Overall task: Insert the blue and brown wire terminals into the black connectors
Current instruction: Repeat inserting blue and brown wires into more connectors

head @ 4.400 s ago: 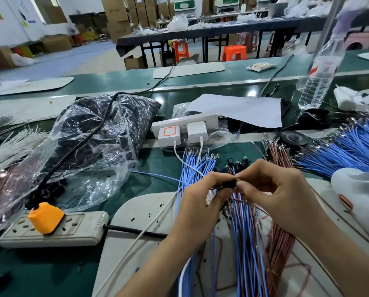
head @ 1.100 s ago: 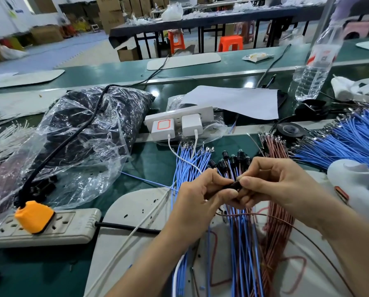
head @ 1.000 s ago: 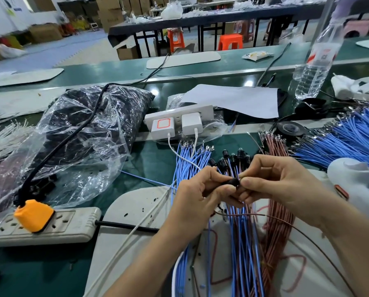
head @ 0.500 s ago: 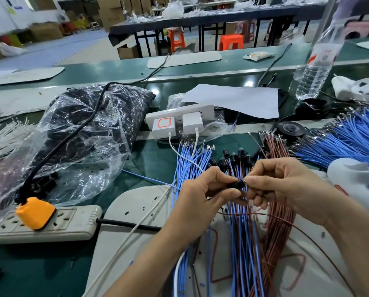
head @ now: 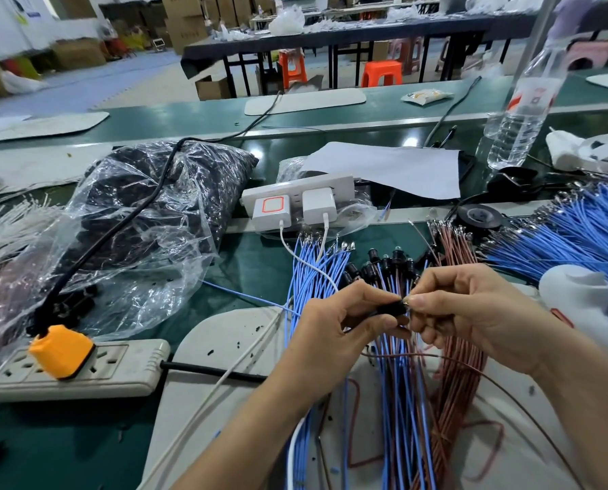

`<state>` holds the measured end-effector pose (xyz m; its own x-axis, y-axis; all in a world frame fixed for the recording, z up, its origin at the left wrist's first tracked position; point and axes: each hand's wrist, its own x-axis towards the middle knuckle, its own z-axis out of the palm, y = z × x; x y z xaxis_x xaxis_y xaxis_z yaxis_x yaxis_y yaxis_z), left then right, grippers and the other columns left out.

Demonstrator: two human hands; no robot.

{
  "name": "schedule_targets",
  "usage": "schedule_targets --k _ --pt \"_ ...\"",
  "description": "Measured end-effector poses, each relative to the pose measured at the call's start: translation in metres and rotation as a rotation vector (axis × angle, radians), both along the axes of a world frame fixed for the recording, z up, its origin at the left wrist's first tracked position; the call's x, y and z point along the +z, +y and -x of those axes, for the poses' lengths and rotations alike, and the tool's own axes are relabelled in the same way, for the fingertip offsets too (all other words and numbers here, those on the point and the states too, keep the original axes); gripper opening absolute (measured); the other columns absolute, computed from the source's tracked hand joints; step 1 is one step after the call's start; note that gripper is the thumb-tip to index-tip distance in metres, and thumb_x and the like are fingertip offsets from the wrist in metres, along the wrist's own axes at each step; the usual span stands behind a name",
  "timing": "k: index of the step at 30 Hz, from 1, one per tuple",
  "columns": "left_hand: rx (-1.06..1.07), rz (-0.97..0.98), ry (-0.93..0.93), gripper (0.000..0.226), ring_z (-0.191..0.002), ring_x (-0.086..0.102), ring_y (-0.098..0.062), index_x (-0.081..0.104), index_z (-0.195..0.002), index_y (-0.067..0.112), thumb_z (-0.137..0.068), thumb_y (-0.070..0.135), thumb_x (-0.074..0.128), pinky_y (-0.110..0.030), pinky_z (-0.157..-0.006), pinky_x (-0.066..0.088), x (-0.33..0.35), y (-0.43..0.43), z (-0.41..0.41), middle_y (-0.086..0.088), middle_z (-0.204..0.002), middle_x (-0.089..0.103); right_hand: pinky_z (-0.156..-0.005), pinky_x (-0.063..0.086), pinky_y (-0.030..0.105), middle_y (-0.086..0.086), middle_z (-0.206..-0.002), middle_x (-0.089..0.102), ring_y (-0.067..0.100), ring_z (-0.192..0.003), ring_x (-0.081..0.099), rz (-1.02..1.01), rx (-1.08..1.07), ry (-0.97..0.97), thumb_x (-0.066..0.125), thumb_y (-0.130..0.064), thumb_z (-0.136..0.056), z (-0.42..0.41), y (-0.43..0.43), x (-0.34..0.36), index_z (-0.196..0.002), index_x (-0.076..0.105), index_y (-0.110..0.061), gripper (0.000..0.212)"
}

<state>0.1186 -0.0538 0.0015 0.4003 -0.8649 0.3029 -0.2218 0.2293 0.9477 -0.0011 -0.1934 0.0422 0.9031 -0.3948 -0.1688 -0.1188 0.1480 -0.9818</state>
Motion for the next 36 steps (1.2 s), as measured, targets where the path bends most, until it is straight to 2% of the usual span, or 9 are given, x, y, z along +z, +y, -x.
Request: schedule_targets --k 6,10,12,17,20,22,26,29,36 --pt "0.009 0.005 -0.045 0.029 -0.088 0.072 -0.015 0.064 -0.104 0.031 -0.088 0.008 0.063 -0.022 -0.085 0.051 0.0 0.0 0.0 0.006 -0.094 0.074 -0.041 0.047 0.021 0.021 -0.059 0.06 0.02 -0.044 0.057 -0.004 -0.006 -0.005 0.068 -0.006 -0.064 -0.001 0.0 -0.001 -0.06 0.066 -0.006 0.004" --pt "0.031 0.011 -0.107 0.029 -0.088 0.071 -0.007 0.064 -0.104 0.03 -0.087 0.006 0.064 -0.006 -0.092 0.04 -0.002 0.0 -0.001 0.009 -0.091 0.073 -0.043 0.048 0.021 0.021 -0.06 0.062 0.022 -0.047 0.059 0.053 -0.002 0.008 0.069 -0.006 -0.064 0.0 0.0 -0.003 -0.068 0.064 0.001 0.009" --pt "0.036 0.011 -0.125 0.029 -0.088 0.07 -0.003 0.065 -0.103 0.028 -0.086 0.004 0.065 -0.004 -0.094 0.036 -0.003 -0.001 -0.001 0.012 -0.092 0.072 -0.044 0.049 0.022 0.022 -0.061 0.063 0.023 -0.048 0.06 0.078 0.003 0.015 0.069 -0.006 -0.064 0.0 0.0 -0.004 -0.07 0.063 0.003 0.012" --pt "0.026 0.011 -0.053 0.029 -0.086 0.07 -0.003 0.063 -0.091 0.032 -0.083 0.005 0.066 -0.01 -0.081 0.047 -0.006 -0.002 -0.003 0.015 -0.087 0.073 -0.047 0.052 0.024 0.023 -0.063 0.065 0.023 -0.049 0.062 0.06 -0.008 -0.016 0.069 -0.007 -0.065 -0.002 0.001 -0.006 -0.071 0.061 0.005 0.016" --pt "0.014 0.026 -0.033 0.028 -0.087 0.069 -0.001 0.062 -0.088 0.027 -0.084 0.0 0.065 -0.006 -0.083 0.045 -0.005 -0.002 -0.003 0.017 -0.086 0.073 -0.047 0.052 0.024 0.023 -0.063 0.064 0.023 -0.05 0.062 0.001 -0.011 -0.038 0.069 -0.008 -0.066 -0.003 0.001 -0.008 -0.072 0.06 0.004 0.016" --pt "0.023 0.033 0.001 0.021 -0.086 0.071 -0.006 0.062 -0.089 0.023 -0.085 0.002 0.064 -0.01 -0.082 0.048 -0.006 -0.002 -0.004 0.012 -0.087 0.074 -0.049 0.053 0.024 0.022 -0.064 0.064 0.022 -0.051 0.062 -0.033 -0.008 -0.06 0.068 -0.008 -0.066 -0.004 0.002 -0.009 -0.072 0.06 0.003 0.014" --pt "0.051 0.044 0.081 0.008 -0.065 0.071 -0.021 0.061 -0.087 0.023 -0.088 0.015 0.059 -0.024 -0.065 0.054 -0.008 -0.004 -0.003 -0.003 -0.076 0.073 -0.051 0.051 0.023 0.019 -0.066 0.065 0.022 -0.054 0.061 0.017 -0.014 -0.106 0.072 -0.013 -0.062 -0.004 0.004 -0.007 -0.067 0.068 -0.011 0.007" --pt "0.106 0.059 0.045 0.007 -0.056 0.063 -0.014 0.062 -0.088 0.023 -0.088 0.016 0.059 -0.021 -0.059 0.05 -0.008 -0.005 -0.003 -0.005 -0.067 0.068 -0.047 0.047 0.02 0.012 -0.062 0.062 0.018 -0.051 0.056 0.013 -0.081 -0.168 0.071 -0.016 -0.061 -0.002 -0.001 -0.002 -0.07 0.067 -0.014 0.01" --pt "0.127 0.088 -0.068 0.02 -0.093 0.064 -0.008 0.058 -0.109 0.018 -0.093 0.008 0.05 -0.021 -0.086 0.047 -0.004 -0.003 -0.008 0.008 -0.094 0.067 -0.047 0.05 0.023 0.016 -0.06 0.064 0.021 -0.049 0.06 -0.012 -0.143 -0.257 0.074 -0.019 -0.056 -0.005 0.011 0.005 -0.072 0.071 -0.016 0.016"
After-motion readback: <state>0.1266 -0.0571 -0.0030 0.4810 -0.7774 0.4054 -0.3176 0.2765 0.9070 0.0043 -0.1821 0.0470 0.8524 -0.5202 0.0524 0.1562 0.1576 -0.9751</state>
